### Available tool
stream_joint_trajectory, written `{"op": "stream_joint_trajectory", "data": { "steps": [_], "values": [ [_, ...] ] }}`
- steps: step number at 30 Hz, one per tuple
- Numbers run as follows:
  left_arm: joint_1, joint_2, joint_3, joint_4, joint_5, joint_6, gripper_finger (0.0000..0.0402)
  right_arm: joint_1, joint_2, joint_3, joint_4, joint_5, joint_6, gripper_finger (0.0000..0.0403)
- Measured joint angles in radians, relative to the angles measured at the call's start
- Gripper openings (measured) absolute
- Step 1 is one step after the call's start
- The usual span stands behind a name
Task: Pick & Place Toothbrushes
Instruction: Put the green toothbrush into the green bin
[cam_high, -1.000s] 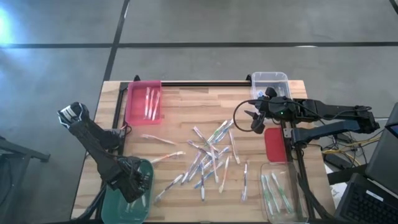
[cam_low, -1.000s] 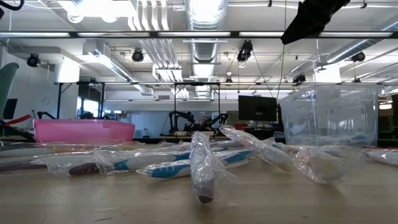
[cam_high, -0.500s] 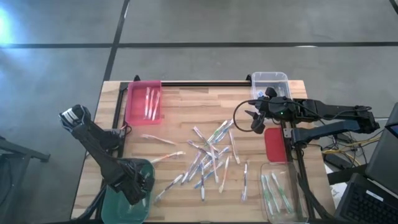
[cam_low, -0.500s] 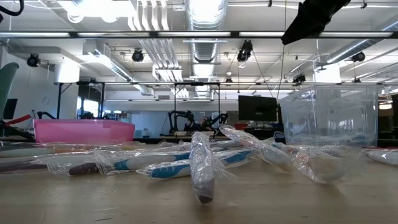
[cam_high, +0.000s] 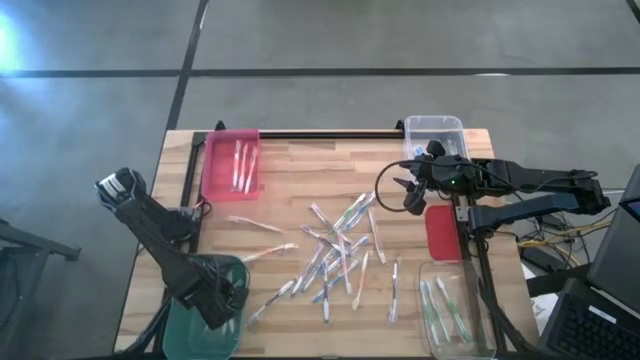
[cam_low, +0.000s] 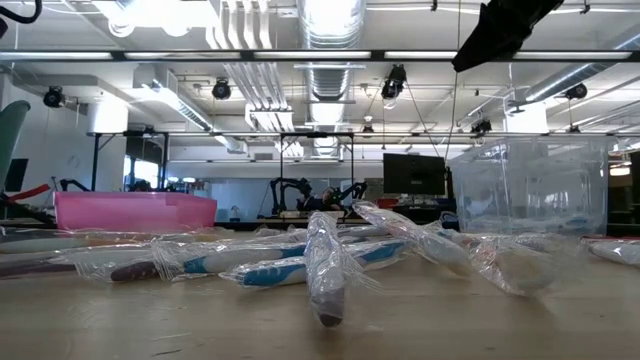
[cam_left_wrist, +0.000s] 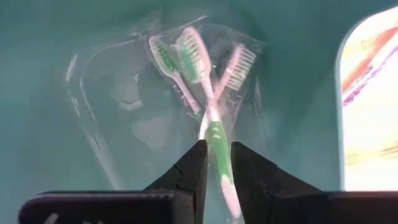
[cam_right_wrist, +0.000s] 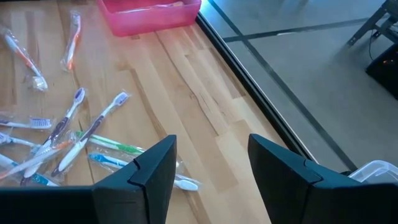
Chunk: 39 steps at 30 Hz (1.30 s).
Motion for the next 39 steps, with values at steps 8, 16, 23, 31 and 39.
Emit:
{"op": "stream_joint_trajectory", "data": {
  "steps": [8, 16, 23, 31, 39],
  "values": [
    [0.008, -0.039, 0.008, -0.004, 0.008, 0.058, 0.0095, 0.000, 0.000, 0.000, 0.000, 0.000, -0.011, 0.0178],
    [0.013, -0.136, 0.044, -0.004, -0.084, 0.072, 0.0094, 0.000, 0.000, 0.000, 0.000, 0.000, -0.017, 0.0186],
    [0.022, -0.211, 0.092, 0.004, -0.149, 0.081, 0.0094, 0.000, 0.000, 0.000, 0.000, 0.000, -0.018, 0.0198],
    [0.095, -0.262, 0.170, 0.005, -0.305, 0.349, 0.0094, 0.000, 0.000, 0.000, 0.000, 0.000, -0.022, 0.0187],
    [0.192, -0.274, 0.260, 0.011, -0.567, 0.867, 0.0094, 0.000, 0.000, 0.000, 0.000, 0.000, -0.026, 0.0179]
  ]
}}
